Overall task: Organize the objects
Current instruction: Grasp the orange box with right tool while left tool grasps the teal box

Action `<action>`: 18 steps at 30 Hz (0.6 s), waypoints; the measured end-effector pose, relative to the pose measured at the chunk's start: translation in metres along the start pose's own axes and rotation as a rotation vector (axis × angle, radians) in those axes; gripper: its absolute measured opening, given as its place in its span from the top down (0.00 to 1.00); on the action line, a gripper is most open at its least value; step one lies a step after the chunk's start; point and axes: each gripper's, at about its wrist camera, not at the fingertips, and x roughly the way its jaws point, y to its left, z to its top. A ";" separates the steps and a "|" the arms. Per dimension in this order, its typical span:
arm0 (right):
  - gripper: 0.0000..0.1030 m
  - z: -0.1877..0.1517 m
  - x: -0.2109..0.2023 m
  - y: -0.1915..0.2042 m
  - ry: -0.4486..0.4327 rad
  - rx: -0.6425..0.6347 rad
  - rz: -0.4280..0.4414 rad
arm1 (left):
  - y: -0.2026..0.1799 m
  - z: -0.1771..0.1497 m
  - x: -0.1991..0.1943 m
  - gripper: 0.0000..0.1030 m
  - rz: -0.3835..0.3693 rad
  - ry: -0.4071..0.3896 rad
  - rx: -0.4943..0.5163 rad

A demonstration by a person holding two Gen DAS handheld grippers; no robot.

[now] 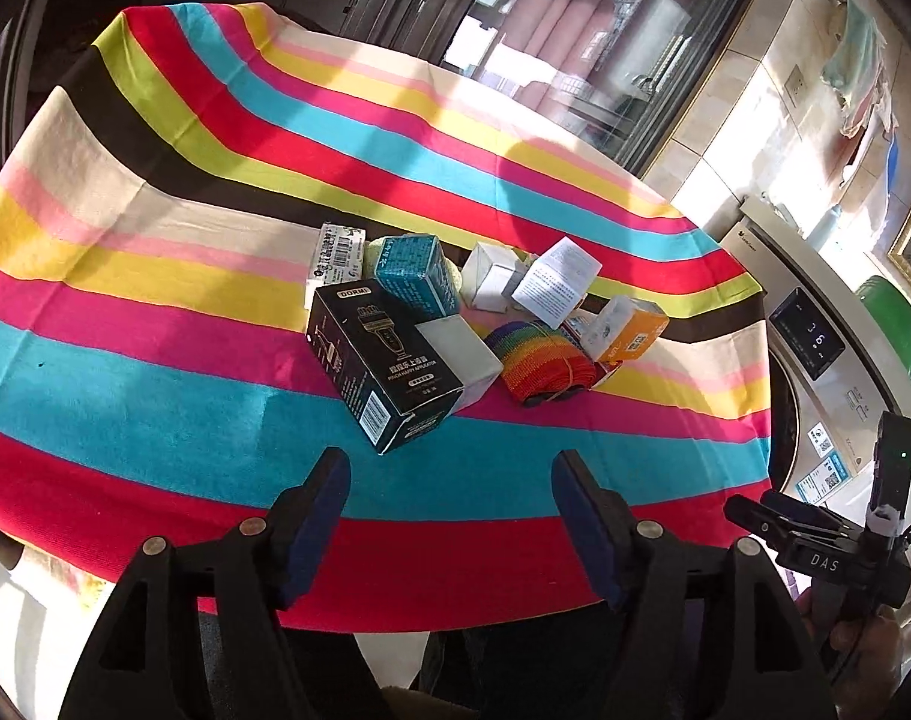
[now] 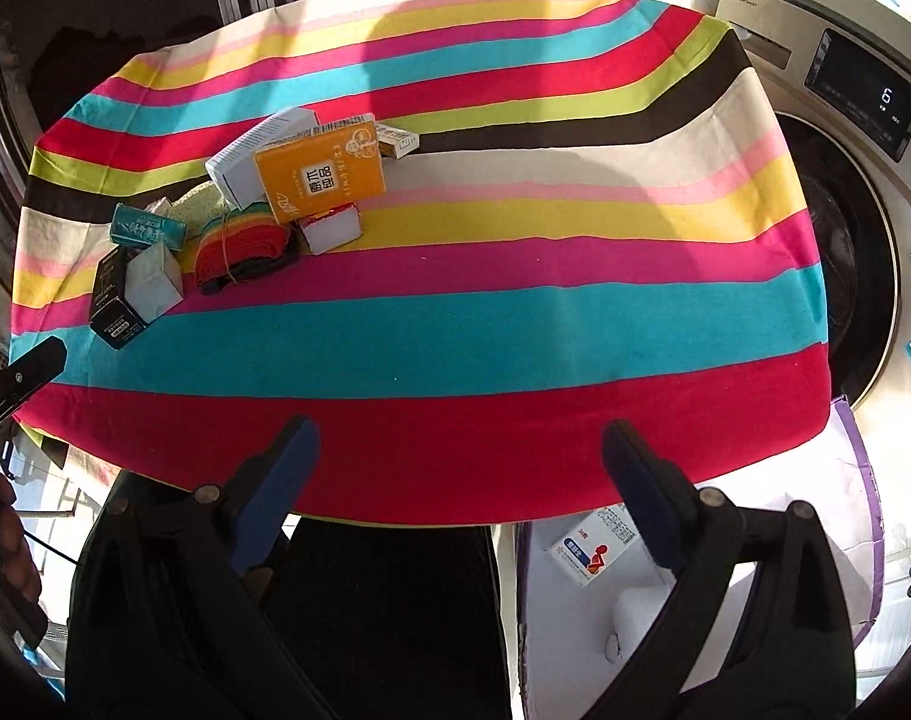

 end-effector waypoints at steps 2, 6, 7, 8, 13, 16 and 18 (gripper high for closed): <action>0.05 0.006 0.002 0.010 -0.013 -0.017 0.010 | 0.000 0.007 0.000 0.31 0.004 -0.016 0.006; 0.05 0.020 0.005 0.024 -0.046 -0.038 0.016 | -0.003 0.024 0.007 0.31 0.016 -0.042 0.039; 0.05 0.024 0.006 0.027 -0.054 -0.039 0.017 | -0.003 0.029 0.010 0.31 0.014 -0.047 0.041; 0.04 0.028 0.007 0.029 -0.062 -0.040 0.021 | -0.001 0.034 0.012 0.31 0.012 -0.051 0.042; 0.04 0.047 0.012 0.043 -0.097 -0.058 0.036 | 0.004 0.055 0.028 0.31 0.031 -0.059 0.061; 0.03 0.058 0.015 0.049 -0.120 -0.077 0.042 | 0.007 0.064 0.041 0.31 0.044 -0.044 0.083; 0.02 0.065 0.018 0.053 -0.129 -0.090 0.047 | 0.007 0.068 0.048 0.31 0.054 -0.033 0.101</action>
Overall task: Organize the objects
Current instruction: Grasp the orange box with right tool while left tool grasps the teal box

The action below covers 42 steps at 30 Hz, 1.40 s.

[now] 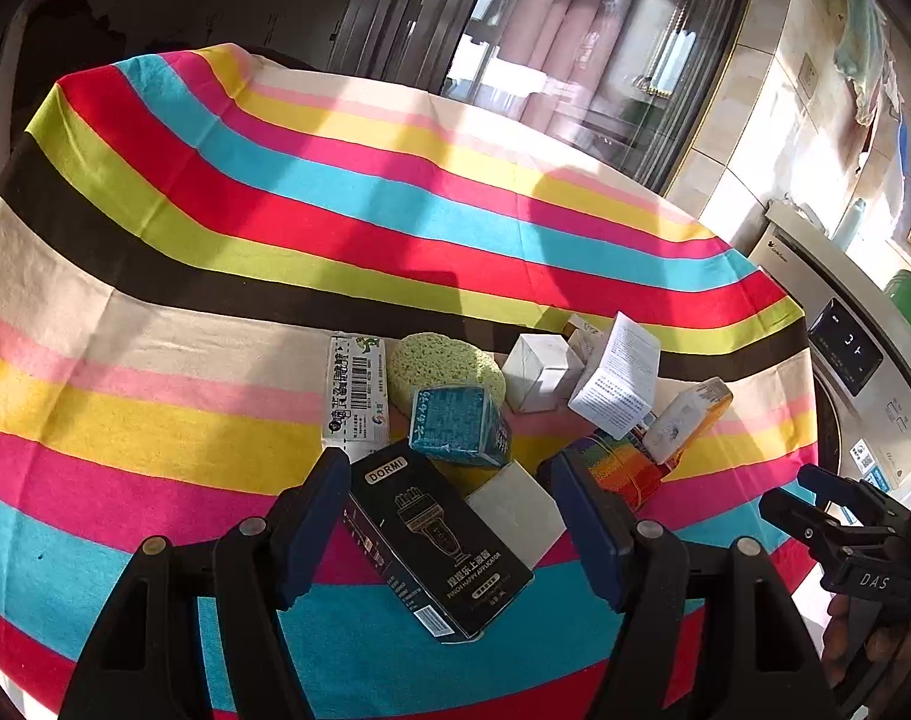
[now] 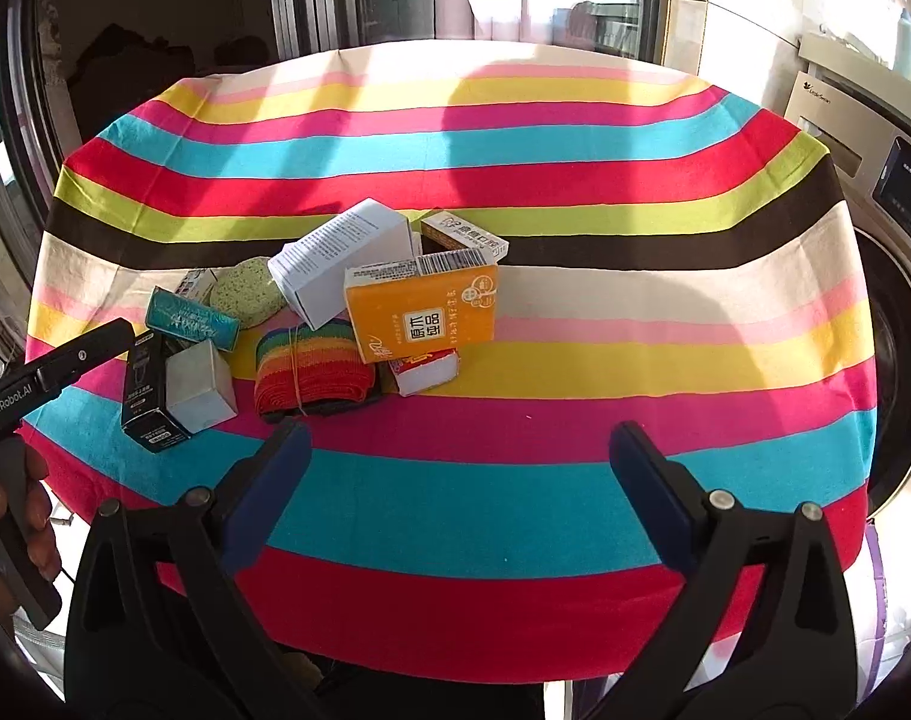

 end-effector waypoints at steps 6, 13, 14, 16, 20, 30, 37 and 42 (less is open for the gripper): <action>0.02 0.016 0.022 0.010 -0.007 -0.041 0.020 | 0.003 0.007 0.015 0.31 -0.001 0.030 0.027; 0.01 0.032 0.037 0.008 -0.023 -0.051 0.040 | -0.005 0.015 0.031 0.33 -0.018 0.066 0.076; 0.01 0.033 0.038 0.008 -0.025 -0.049 0.040 | -0.006 0.015 0.034 0.35 -0.021 0.072 0.082; 0.01 0.035 0.042 0.007 -0.021 -0.049 0.043 | -0.010 0.015 0.038 0.53 -0.028 0.086 0.095; 0.01 0.037 0.051 0.007 -0.009 -0.069 0.048 | -0.014 0.014 0.041 0.64 -0.036 0.100 0.107; 0.01 0.043 0.072 0.004 0.011 -0.076 0.035 | -0.019 0.015 0.034 0.67 -0.023 0.069 0.092; 0.05 0.044 0.077 0.007 0.001 -0.091 0.066 | -0.020 0.016 0.024 0.67 -0.028 0.042 0.053; 0.24 0.041 0.080 0.010 0.017 -0.106 0.071 | -0.022 0.014 0.020 0.67 -0.036 0.035 0.034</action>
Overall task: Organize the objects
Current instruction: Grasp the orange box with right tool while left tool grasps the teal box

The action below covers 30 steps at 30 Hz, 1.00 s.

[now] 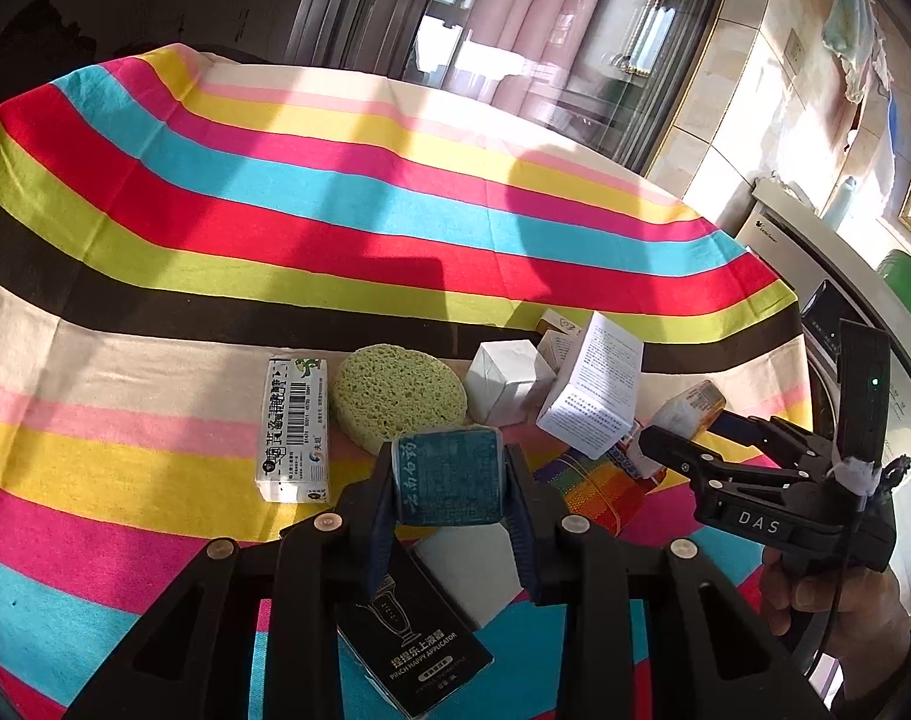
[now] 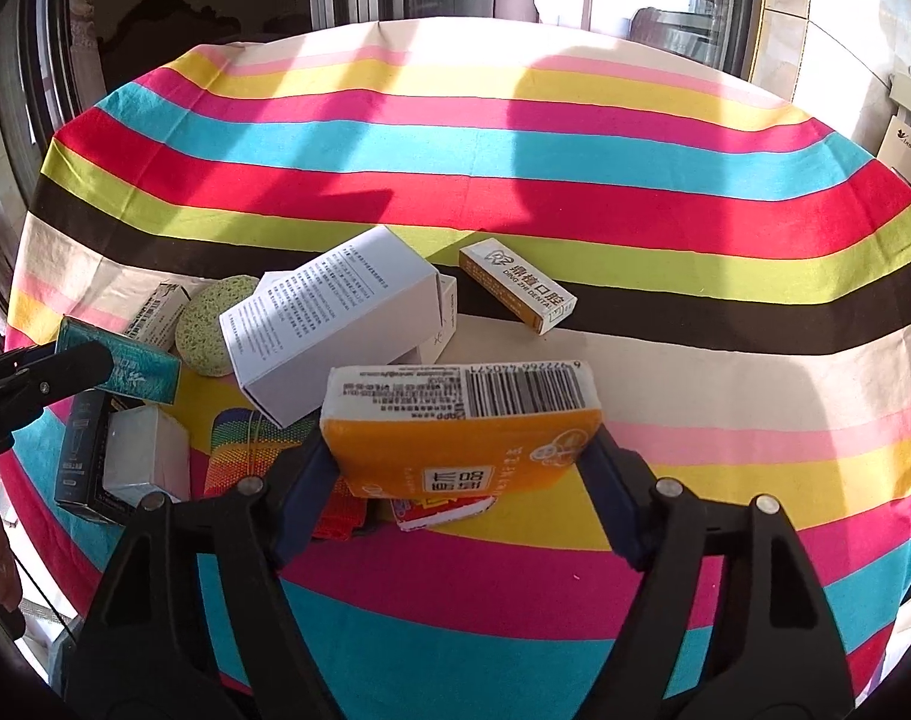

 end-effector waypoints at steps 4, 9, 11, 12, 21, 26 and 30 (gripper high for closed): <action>0.25 -0.003 -0.006 0.001 -0.010 -0.002 -0.003 | -0.003 -0.003 -0.006 0.67 -0.009 -0.010 -0.014; 0.25 -0.008 -0.022 0.001 -0.033 0.012 -0.016 | -0.010 -0.004 -0.014 0.67 -0.024 -0.026 -0.025; 0.25 -0.011 -0.031 0.001 -0.048 0.025 -0.010 | -0.013 -0.003 -0.017 0.67 -0.032 -0.032 -0.027; 0.25 -0.012 -0.034 0.000 -0.052 0.030 -0.011 | -0.015 -0.003 -0.019 0.67 -0.037 -0.037 -0.026; 0.25 -0.027 -0.070 -0.011 -0.075 0.071 -0.043 | -0.045 -0.006 -0.038 0.67 -0.113 -0.066 -0.008; 0.25 -0.043 -0.087 -0.024 -0.054 0.118 -0.057 | -0.078 -0.018 -0.046 0.67 -0.198 -0.052 0.019; 0.25 -0.057 -0.102 -0.036 -0.044 0.142 -0.073 | -0.108 -0.032 -0.044 0.67 -0.275 -0.017 0.045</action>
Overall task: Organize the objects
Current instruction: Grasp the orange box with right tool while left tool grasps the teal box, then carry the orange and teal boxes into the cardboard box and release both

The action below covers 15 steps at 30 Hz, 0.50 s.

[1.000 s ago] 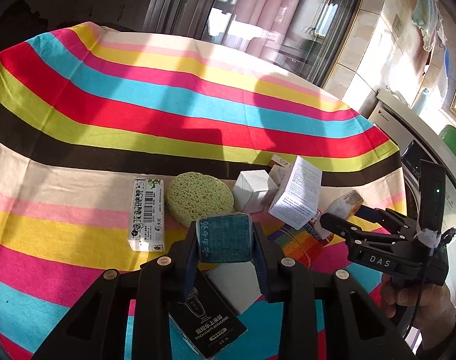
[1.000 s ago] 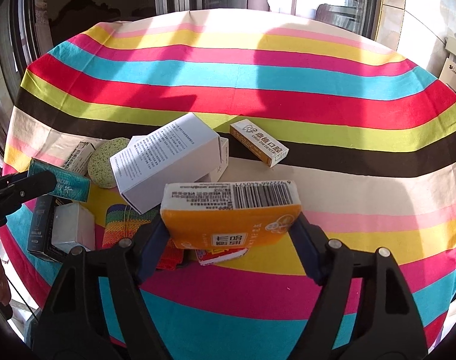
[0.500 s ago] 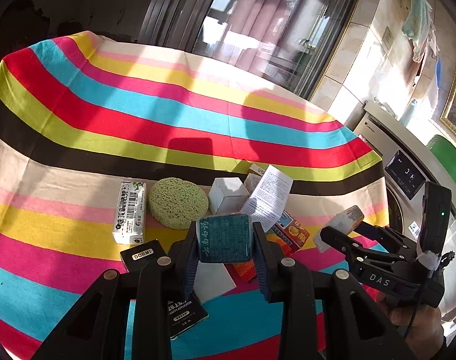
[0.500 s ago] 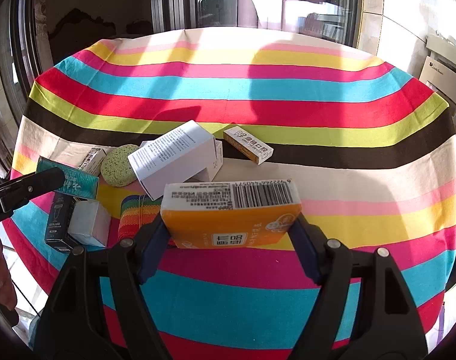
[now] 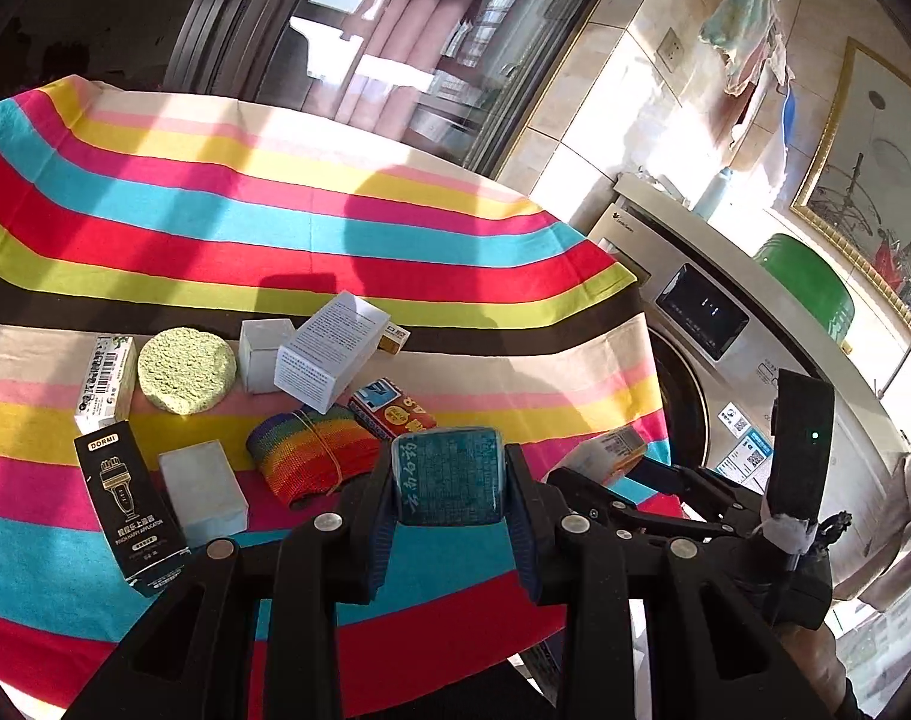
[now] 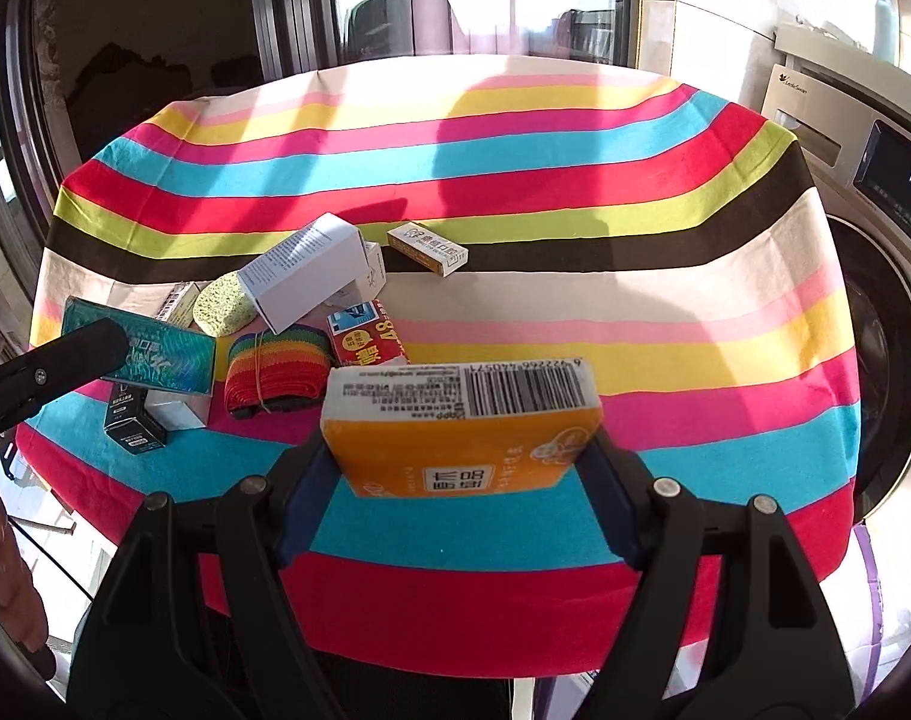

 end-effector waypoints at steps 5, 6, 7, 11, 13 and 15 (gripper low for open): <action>0.25 -0.018 -0.019 -0.023 0.006 0.030 -0.038 | -0.030 -0.021 0.019 0.67 -0.104 0.080 -0.008; 0.25 -0.021 -0.022 -0.028 0.010 0.040 -0.047 | -0.036 -0.025 0.024 0.67 -0.122 0.099 -0.008; 0.25 -0.026 -0.025 -0.033 0.014 0.049 -0.058 | -0.042 -0.031 0.027 0.67 -0.135 0.116 -0.005; 0.25 -0.047 -0.033 -0.055 0.046 0.091 -0.102 | -0.067 -0.052 0.042 0.67 -0.178 0.187 0.023; 0.25 -0.058 -0.035 -0.067 0.068 0.118 -0.117 | -0.078 -0.061 0.048 0.67 -0.193 0.216 0.037; 0.25 -0.071 -0.040 -0.082 0.082 0.152 -0.136 | -0.087 -0.069 0.054 0.67 -0.206 0.245 0.050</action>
